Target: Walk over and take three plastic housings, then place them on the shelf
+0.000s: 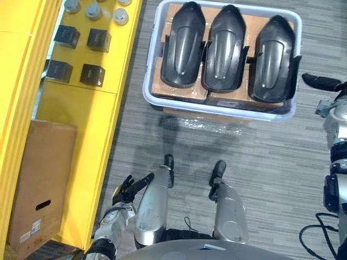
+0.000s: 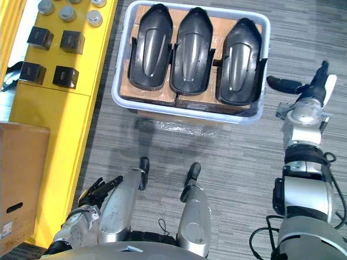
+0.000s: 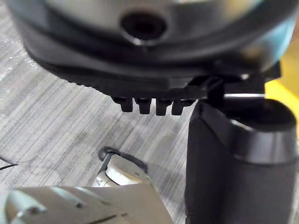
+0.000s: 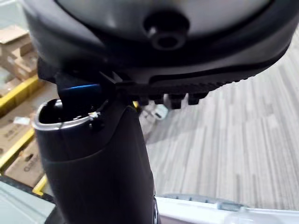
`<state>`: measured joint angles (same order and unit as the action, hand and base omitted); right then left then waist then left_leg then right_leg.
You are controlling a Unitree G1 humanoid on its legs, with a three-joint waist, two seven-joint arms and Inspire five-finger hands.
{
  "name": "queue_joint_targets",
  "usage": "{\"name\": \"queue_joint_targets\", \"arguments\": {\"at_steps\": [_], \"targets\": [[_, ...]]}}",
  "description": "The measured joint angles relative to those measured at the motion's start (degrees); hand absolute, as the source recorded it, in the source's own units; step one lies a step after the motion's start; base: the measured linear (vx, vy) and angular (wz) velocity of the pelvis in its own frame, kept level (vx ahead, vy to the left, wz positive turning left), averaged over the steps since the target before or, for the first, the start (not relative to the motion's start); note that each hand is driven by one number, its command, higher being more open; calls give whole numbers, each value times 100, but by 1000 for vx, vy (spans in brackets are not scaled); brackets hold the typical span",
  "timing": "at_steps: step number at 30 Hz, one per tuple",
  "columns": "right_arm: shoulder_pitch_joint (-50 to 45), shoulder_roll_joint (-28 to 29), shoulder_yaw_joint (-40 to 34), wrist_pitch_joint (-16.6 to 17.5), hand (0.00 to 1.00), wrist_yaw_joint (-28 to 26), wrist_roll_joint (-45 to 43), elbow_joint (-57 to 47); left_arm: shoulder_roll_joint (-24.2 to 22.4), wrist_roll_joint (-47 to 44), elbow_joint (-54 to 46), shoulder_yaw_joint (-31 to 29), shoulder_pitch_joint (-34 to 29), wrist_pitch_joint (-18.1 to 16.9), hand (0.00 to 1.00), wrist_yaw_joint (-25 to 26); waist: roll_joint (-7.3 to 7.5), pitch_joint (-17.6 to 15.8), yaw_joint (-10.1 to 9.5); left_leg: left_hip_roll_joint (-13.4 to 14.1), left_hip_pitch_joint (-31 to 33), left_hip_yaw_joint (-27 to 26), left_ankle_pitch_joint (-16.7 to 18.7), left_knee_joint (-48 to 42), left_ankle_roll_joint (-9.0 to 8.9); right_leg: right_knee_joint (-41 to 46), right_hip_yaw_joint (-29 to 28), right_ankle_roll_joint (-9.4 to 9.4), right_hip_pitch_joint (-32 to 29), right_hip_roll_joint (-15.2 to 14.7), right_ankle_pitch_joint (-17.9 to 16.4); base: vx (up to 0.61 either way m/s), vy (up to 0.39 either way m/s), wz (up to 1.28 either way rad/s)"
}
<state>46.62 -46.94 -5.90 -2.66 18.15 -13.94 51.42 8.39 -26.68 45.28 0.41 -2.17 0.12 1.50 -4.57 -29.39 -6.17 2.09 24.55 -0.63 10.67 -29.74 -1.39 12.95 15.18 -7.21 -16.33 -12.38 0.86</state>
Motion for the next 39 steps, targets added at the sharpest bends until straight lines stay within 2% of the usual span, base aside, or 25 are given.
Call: {"name": "queue_joint_targets", "arguments": {"at_steps": [3, 10, 12, 14, 16, 19, 20, 26, 29, 34, 39], "targets": [[221, -40, 98, 44, 100, 30, 2, -8, 3, 0, 34, 51, 0, 0, 100, -2, -24, -3, -2, 13, 0, 20, -8, 1, -6, 2, -3, 3, -6, 19, 1, 8, 1, -1], [431, -54, 569, -295, 100, -401, 22, 457, 18, -75, 135, 198, 1, -53, 100, -33, -65, -4, -48, 3, 12, 39, -8, -5, -7, 10, 8, 5, -10, 13, 0, -1, 2, 1], [514, -61, 619, -384, 100, -509, 25, 686, 19, -102, 160, 284, 2, -137, 100, -48, -121, -9, -112, -9, 79, 77, -8, -11, -7, 44, 27, 11, -74, 5, -5, -17, 16, 6], [649, -295, 808, -518, 100, -687, 44, 882, 11, -199, 182, 479, 82, -149, 100, -61, -278, -16, -175, -57, 213, 131, -22, -24, 0, 150, 42, 17, -231, -39, -12, -38, 29, 8], [768, -399, 906, -603, 100, -803, 212, 936, -2, -225, 191, 559, 93, -153, 100, -63, -375, -34, -219, -77, 321, 143, -53, -53, 4, 208, 43, 17, -340, -63, -12, -33, 29, 5], [848, -468, 950, -689, 100, -987, 235, 1093, -33, -226, 207, 614, 111, -153, 100, -55, -453, -45, -317, -78, 377, 181, -64, -105, -6, 276, 52, 24, -399, -64, -18, -34, 19, 3], [856, -475, 962, -704, 0, -1030, 237, 1109, -30, -226, 213, 623, 111, -153, 100, -53, -453, -45, -325, -82, 393, 191, -67, -108, -9, 304, 57, 33, -420, -69, -25, -29, 8, 6], [1061, -551, 995, -824, 0, -1251, 451, 1317, -9, -261, 438, 754, 183, -155, 100, -14, -490, -47, -370, -146, 504, 265, -186, 4, -11, 395, 168, 54, -552, -148, -42, -40, 4, 9], [1052, -713, 1027, -857, 0, -1151, 710, 1465, -2, -265, 523, 817, 185, -156, 100, 15, -498, -44, -442, -145, 504, 283, -233, 58, -19, 396, 183, 58, -557, -148, -43, -36, -1, 5], [1061, -760, 967, -976, 0, -1029, 910, 1601, -8, -265, 704, 862, 194, -156, 100, 61, -498, -44, -436, -135, 472, 316, -326, 175, -53, 394, 205, 76, -556, -138, -51, -1, -10, 4], [1038, -499, 769, -1142, 0, -698, 852, 1642, 26, -278, 701, 981, 194, -191, 100, 168, -501, -41, -416, -110, 365, 305, -354, 217, -73, 386, 192, 87, -484, -113, -56, 4, -2, -1]]}}
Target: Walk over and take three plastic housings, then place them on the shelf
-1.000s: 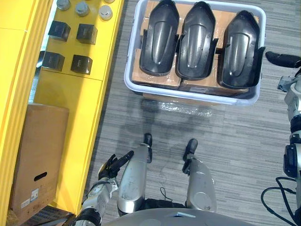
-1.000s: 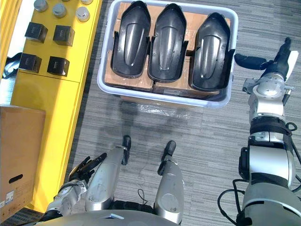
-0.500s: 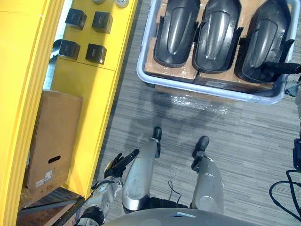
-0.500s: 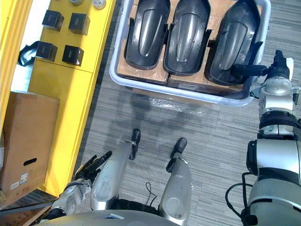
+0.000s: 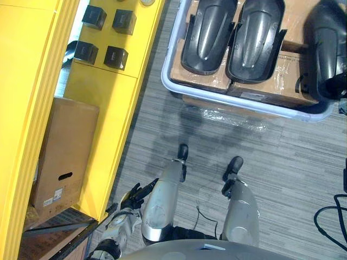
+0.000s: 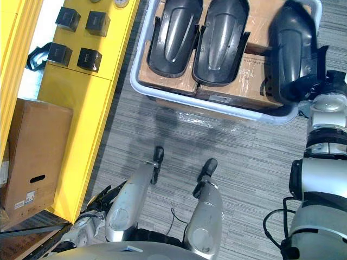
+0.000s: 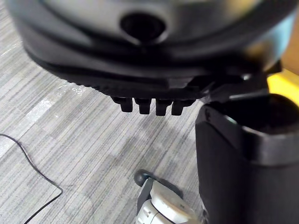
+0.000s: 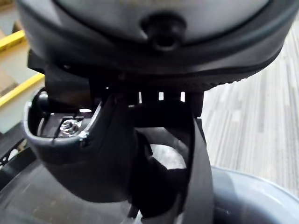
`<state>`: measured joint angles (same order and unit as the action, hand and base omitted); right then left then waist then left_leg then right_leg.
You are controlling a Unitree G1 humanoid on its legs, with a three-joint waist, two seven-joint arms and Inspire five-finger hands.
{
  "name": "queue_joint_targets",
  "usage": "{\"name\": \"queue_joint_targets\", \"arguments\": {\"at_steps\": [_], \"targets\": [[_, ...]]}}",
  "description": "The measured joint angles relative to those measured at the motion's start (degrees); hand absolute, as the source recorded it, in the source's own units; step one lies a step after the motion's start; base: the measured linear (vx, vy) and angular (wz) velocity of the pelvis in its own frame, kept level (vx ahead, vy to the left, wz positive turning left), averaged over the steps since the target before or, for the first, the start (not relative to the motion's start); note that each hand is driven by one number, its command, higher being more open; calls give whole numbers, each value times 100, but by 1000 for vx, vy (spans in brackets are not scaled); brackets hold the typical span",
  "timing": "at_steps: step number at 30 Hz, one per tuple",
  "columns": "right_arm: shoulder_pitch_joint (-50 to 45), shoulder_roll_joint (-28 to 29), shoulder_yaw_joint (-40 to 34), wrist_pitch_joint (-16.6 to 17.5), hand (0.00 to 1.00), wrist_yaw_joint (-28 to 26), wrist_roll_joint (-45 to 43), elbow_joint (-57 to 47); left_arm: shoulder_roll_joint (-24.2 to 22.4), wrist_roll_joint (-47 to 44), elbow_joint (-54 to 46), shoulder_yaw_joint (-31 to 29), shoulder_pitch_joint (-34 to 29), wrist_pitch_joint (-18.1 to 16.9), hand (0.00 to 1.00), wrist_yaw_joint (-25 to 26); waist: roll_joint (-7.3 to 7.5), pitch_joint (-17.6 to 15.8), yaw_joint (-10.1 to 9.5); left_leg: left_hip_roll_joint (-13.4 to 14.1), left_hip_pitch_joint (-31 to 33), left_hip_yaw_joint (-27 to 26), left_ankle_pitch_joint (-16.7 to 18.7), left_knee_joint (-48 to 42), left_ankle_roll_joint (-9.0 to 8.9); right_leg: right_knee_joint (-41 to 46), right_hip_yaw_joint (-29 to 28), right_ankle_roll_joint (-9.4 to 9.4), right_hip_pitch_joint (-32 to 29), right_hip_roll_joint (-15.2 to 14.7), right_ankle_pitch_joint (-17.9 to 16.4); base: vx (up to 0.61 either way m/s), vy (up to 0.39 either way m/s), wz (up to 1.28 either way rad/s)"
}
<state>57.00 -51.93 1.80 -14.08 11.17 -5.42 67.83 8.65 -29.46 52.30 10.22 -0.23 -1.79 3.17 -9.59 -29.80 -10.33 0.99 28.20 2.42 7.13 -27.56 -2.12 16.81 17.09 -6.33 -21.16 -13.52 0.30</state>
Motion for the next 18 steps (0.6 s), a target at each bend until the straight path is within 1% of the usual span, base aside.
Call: {"name": "queue_joint_targets", "arguments": {"at_steps": [6, 9, 11, 12, 14, 15, 16, 17, 18], "targets": [[-115, 338, -350, -21, 0, 599, -59, -9, 20, -41, -15, 70, -4, -51, 100, 101, 4, 1, -21, 1, -177, -32, -30, 128, 11, -83, 7, -4, 177, -3, 3, -2, 3, 1], [-232, 445, -496, 107, 0, 869, -64, -27, 22, -39, -96, 67, -37, -113, 100, 166, 14, 0, -11, -5, -291, -64, -55, 198, 15, -143, -6, -17, 271, -7, 14, 0, 0, 0], [-362, 525, -568, 258, 0, 1115, -59, -147, 35, -46, -300, 63, -148, -268, 100, 251, 55, -1, 68, -1, -402, -82, -65, 270, 12, -252, -9, -22, 383, 14, 53, 18, 6, -3], [-546, 569, -579, 334, 0, 1246, -56, -409, 70, -48, -567, 44, -282, -371, 100, 342, 106, -7, 126, 9, -482, -112, -72, 325, 7, -329, -25, -19, 451, 32, 94, 67, 5, -13], [-946, 571, -741, 352, 0, 1424, -28, -1051, 78, -152, -1175, -46, -464, -445, 100, 543, 176, -15, 155, 36, -639, -185, -78, 435, -1, -472, -74, -16, 576, 68, 146, 61, -1, -17], [-1234, 611, -930, 353, 0, 1532, 62, -1568, 52, -189, -1727, -161, -596, -469, 100, 699, 230, -19, 211, 40, -765, -215, -87, 528, -9, -544, -94, -20, 675, 77, 163, 67, -8, -13], [-1560, 817, -1162, 382, 0, 1655, 106, -2315, 41, -211, -2446, -368, -770, -486, 100, 874, 336, -28, 334, 44, -933, -237, -119, 671, -28, -647, -100, -16, 807, 92, 176, 83, -15, -14], [-1860, 1046, -1334, 461, 0, 1766, 316, -2906, 40, -211, -2974, -537, -877, -494, 100, 1015, 447, -26, 406, 65, -1073, -262, -132, 777, -48, -723, -119, -7, 914, 119, 183, 72, -23, -11], [-2103, 1200, -1434, 500, 0, 1826, 462, -3367, 30, -211, -3328, -668, -921, -506, 100, 1084, 515, -26, 427, 73, -1165, -267, -142, 845, -63, -775, -120, -5, 994, 125, 185, 87, -22, -13]]}}
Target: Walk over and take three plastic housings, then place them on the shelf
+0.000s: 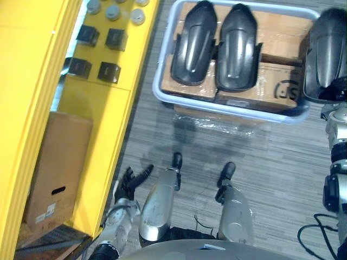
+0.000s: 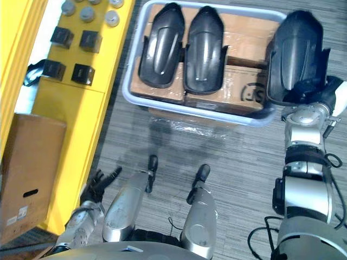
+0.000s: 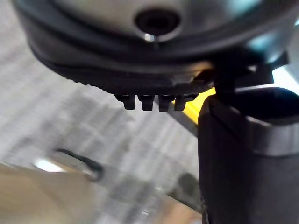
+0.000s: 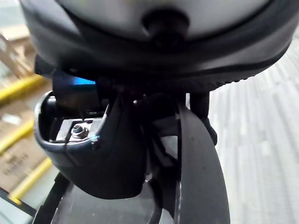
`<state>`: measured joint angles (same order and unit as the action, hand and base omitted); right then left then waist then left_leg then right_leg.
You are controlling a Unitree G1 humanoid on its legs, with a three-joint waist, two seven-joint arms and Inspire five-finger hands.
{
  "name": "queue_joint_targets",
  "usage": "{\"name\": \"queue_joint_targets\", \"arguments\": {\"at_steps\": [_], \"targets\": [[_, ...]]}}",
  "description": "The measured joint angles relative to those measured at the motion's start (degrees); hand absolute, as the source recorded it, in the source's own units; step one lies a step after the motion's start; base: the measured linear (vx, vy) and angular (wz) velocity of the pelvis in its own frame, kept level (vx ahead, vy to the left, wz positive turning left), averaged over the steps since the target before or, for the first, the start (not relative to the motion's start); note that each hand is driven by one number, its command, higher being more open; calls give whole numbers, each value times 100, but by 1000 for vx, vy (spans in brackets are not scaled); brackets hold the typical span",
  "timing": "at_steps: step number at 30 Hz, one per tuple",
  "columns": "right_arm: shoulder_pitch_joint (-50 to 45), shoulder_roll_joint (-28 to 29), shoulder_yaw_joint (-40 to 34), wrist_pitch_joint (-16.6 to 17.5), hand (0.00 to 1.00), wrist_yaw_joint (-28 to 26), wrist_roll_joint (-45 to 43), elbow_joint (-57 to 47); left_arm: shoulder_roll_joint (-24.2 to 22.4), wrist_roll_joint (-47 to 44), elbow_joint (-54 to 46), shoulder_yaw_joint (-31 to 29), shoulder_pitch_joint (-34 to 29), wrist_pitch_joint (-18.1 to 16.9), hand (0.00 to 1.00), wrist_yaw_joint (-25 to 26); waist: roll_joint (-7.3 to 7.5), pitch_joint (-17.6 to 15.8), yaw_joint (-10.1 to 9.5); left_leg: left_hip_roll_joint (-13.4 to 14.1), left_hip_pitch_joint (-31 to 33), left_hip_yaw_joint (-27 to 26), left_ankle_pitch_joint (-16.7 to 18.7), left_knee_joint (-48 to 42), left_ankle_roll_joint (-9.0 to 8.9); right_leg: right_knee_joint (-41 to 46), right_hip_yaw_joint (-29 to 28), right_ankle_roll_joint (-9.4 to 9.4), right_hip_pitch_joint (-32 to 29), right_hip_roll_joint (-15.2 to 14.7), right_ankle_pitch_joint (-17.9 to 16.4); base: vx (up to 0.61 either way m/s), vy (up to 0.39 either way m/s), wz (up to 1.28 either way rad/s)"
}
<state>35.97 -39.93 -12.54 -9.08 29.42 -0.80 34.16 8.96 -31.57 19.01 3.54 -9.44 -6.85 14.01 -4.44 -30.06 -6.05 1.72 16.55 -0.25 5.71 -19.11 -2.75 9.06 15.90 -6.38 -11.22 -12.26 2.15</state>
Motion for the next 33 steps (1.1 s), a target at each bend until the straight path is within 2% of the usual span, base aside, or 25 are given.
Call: {"name": "queue_joint_targets", "arguments": {"at_steps": [2, 3, 4, 7, 8, 9, 11, 15, 19, 22, 25, 33], "targets": [[-874, 582, -163, 231, 0, 212, 528, -1449, -18, 2, -1218, -413, -1, -51, 100, 211, 249, 102, 95, 61, -371, -62, -33, 222, -53, -204, 7, 4, 331, 55, 3, 111, -31, -13], [-1027, 754, -162, 265, 0, 260, 681, -1696, -18, 8, -1474, -495, -1, -71, 100, 251, 317, 174, 114, 79, -430, -85, -35, 265, -59, -262, 12, 3, 392, 76, 3, 138, -62, -9], [-1411, 1200, -161, 419, 0, 431, 1031, -2153, -17, 25, -2000, -600, 7, -103, 100, 298, 455, 404, 166, 117, -546, -83, -8, 362, -100, -427, 62, 16, 546, 131, 18, 125, -55, -3], [-1916, 1840, -101, 666, 0, 739, 1484, -2498, -40, 114, -2588, -533, 25, -180, 100, 191, 630, 690, 169, 162, -860, -84, 41, 439, -167, -702, 154, 2, 964, 200, 43, 145, -40, 3], [-1974, 1933, -67, 698, 0, 789, 1571, -2519, -64, 150, -2667, -506, 25, -182, 100, 150, 645, 762, 164, 173, -909, -84, 62, 442, -184, -755, 169, -16, 1034, 217, 54, 104, -15, 4], [-2079, 2087, 75, 761, 0, 885, 1640, -2571, -126, 50, -2827, -419, 41, -178, 100, 4, 674, 1002, 164, 185, -962, -85, 111, 439, -194, -871, 213, -32, 1142, 242, 67, 103, -6, 4], [-2156, 2208, 155, 937, 0, 918, 1872, -2631, -188, -289, -2970, -274, 57, -161, 100, -221, 664, 1121, 161, 186, -1080, -78, 135, 441, -201, -939, 260, -39, 1302, 249, 71, 92, 0, 6], [-2287, 2318, 598, 1513, 0, 991, 2084, -3040, -244, -1198, -3270, 375, 114, 59, 100, -669, 566, 1374, 166, 188, -1351, -91, 174, 502, -202, -1132, 284, -206, 1630, 261, 204, 40, 29, 0], [-2404, 2724, 1172, 2120, 0, 992, 2120, -3250, -256, -1413, -3264, 1074, 415, 83, 100, -898, 614, 1765, 185, 183, -1453, -149, 173, 606, -201, -1234, 277, -232, 1687, 266, 312, 1, 32, -7], [-2414, 2928, 1732, 2292, 0, 918, 2118, -3250, -245, -1317, -3223, 1331, 723, 73, 100, -945, 622, 1878, 214, 173, -1544, -185, 176, 642, -197, -1242, 266, -231, 1748, 255, 313, -60, 20, -5], [-2417, 3025, 2167, 2326, 0, 762, 2057, -3250, -243, -1035, -3162, 1451, 897, 42, 100, -880, 634, 1948, 246, 162, -1542, -226, 179, 679, -189, -1312, 265, -208, 1748, 250, 330, -74, 3, -3], [-2455, 3308, 2772, 2370, 0, 475, 1727, -3246, -241, -817, -2595, 1508, 940, -11, 100, -653, 624, 2059, 314, 123, -1573, -282, 139, 777, -145, -1347, 269, -125, 1731, 234, 315, -75, -3, -4]]}}
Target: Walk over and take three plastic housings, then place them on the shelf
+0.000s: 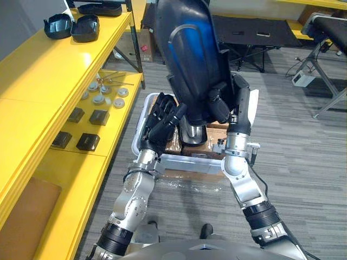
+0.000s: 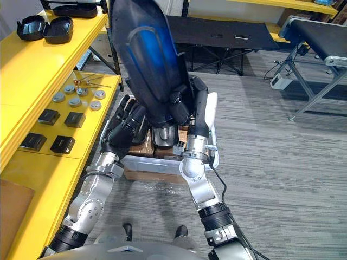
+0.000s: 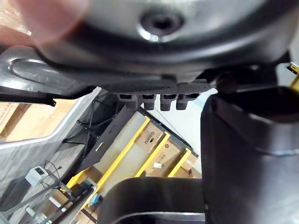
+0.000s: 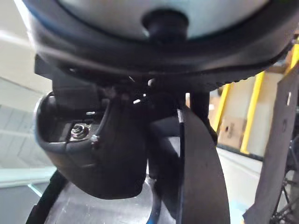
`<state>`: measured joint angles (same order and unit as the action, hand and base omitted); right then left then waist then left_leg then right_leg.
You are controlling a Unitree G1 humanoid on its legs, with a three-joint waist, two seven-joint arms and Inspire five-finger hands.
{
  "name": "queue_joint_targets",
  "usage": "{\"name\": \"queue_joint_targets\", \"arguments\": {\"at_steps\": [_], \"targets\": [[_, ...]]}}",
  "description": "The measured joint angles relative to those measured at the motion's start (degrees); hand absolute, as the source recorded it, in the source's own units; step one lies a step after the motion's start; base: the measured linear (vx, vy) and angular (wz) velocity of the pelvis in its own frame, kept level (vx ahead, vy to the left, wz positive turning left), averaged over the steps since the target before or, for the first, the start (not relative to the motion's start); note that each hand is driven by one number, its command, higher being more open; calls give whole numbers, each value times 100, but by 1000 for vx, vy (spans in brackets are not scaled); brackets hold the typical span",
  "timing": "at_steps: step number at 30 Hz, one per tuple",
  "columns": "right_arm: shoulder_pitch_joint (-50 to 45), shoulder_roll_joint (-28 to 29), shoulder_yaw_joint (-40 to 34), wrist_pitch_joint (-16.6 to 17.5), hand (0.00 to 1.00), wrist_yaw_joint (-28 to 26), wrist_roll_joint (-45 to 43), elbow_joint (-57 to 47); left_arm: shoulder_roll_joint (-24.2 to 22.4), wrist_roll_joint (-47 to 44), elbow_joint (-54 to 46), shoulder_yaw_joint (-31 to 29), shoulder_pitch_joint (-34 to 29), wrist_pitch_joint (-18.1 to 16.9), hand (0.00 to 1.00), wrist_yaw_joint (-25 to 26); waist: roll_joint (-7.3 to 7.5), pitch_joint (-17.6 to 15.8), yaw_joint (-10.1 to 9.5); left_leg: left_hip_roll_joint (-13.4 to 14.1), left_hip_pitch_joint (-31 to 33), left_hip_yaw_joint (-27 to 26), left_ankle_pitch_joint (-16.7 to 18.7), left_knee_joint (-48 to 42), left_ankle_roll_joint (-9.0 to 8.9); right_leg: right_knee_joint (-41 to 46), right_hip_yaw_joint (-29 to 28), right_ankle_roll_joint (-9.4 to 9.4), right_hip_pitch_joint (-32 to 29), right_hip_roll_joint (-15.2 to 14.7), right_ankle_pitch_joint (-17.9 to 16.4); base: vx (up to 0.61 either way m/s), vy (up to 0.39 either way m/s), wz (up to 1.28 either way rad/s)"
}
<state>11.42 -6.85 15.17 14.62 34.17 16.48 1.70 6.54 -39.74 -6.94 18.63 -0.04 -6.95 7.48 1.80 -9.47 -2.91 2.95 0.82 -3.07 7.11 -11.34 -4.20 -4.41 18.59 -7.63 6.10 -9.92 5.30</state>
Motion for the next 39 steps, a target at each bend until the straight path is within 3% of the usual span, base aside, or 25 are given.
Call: {"name": "queue_joint_targets", "arguments": {"at_steps": [7, 13, 17, 18, 22, 26, 28, 33, 35, 39], "targets": [[-171, 159, 490, 46, 0, -305, -394, 131, -88, 463, 2, 130, 0, -85, 100, 520, 92, 238, 31, -27, 2, 3, -55, 56, -5, 1, 0, 82, -50, 1, 18, -6, -1, -1], [-434, 262, 734, 47, 0, -492, -409, 296, -121, 147, 85, 37, -4, -733, 100, 873, 202, 339, 29, -41, -35, 38, -55, 74, -4, 1, 17, 80, 3, -9, 24, 2, 9, 3], [-453, 267, 890, 46, 0, -506, -405, 329, -203, -27, 85, -149, -4, -863, 100, 862, 220, 355, 28, -45, -46, 30, -58, 77, 0, 1, 11, 81, 4, -8, 58, -21, 8, -1], [-453, 267, 904, 46, 0, -505, -405, 338, -208, -27, 86, -161, -4, -864, 0, 863, 222, 359, 27, -45, -49, 27, -59, 80, 2, 1, 11, 81, 4, -8, 61, -60, 17, -3], [-528, 267, 905, 46, 0, -518, -482, 515, -217, -27, 256, -178, -7, -831, 0, 843, 221, 458, 18, -45, -126, -23, -78, 202, 29, 0, -10, 82, 3, -7, 61, -56, 5, -6], [-670, 250, 851, 44, 0, -501, -610, 644, -214, 462, 261, -327, -28, -374, 0, 545, 215, 492, 38, -43, -141, -75, -103, 251, 22, 0, -26, 108, -38, -6, 41, -36, 2, -7], [-682, 185, 814, 43, 0, -493, -615, 718, -213, 974, 377, -329, -35, 95, 0, 204, 183, 518, 47, -41, -134, -115, -122, 256, 18, 14, -62, 118, -92, -6, 35, -27, 5, -11], [-835, -247, 977, 45, 0, -513, -562, 717, -116, 1120, 901, -331, -33, 472, 0, 86, 103, 599, 175, -33, -149, -162, -117, 248, 1, 12, -137, 123, -113, 3, 32, 2, 10, -7], [-884, -402, 1086, 6, 0, -672, -577, 716, 313, 1289, 1050, -139, -99, 426, 0, -155, 92, 603, 195, -33, -156, -174, -101, 241, -17, 5, -166, 126, -110, 5, 32, -4, 21, -6], [-884, -468, 1149, 6, 0, -881, -576, 717, 348, 1066, 1060, -116, -342, 256, 0, -167, 72, 604, 175, -30, -131, -180, -45, 150, -33, 5, -180, 126, -103, 4, 31, 0, 0, 0]]}}
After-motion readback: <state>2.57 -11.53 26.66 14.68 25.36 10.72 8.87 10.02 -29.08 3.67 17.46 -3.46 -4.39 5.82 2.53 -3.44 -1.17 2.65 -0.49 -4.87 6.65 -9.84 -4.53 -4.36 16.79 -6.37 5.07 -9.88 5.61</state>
